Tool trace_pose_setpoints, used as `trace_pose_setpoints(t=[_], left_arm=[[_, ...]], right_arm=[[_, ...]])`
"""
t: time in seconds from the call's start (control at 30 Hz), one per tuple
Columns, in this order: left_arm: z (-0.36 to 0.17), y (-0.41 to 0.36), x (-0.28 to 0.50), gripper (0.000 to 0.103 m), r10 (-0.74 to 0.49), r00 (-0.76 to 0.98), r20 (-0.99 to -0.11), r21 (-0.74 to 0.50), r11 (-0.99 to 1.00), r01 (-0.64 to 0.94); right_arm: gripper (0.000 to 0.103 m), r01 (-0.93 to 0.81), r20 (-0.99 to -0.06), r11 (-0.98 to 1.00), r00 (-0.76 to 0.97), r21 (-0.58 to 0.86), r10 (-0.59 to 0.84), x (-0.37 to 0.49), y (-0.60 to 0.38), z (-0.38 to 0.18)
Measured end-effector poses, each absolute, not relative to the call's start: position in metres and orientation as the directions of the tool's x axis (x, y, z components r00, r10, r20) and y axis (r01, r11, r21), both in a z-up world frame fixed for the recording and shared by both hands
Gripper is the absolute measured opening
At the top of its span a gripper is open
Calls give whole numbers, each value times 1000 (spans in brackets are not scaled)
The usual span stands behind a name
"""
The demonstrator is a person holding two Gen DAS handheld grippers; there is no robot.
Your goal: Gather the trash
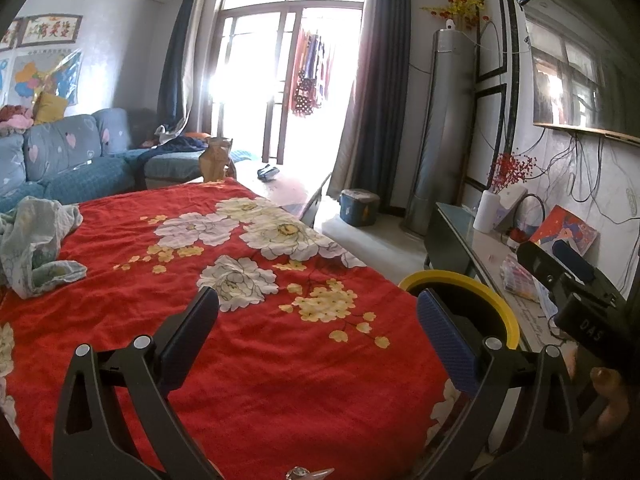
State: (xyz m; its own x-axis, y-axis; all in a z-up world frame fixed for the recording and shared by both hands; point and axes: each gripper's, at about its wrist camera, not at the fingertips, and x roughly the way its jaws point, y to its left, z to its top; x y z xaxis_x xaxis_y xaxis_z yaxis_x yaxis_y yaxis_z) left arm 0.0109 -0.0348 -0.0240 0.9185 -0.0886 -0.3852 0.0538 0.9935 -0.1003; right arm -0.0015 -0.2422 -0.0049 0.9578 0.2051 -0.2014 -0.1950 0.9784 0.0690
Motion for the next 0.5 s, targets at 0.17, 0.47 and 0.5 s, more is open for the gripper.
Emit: trace_pose_setpoints(t=[0.17,0.47,0.5], left_arm=[[-24,-35,11,97,-91,918,-385,-101,993,56],[-24,-36,11,97,-89,918,-387,-100,994,54],[-25,-37,10,97,-89,918,-387,-100,994,54]], right_arm=[[92,-190,-206,979,958,74,201,-1,-240,-6],[92,-186,-210,979,957,80,199,-1,-238,-7],[92,-186,-211,979,957,80,199,-1,-238,-7]])
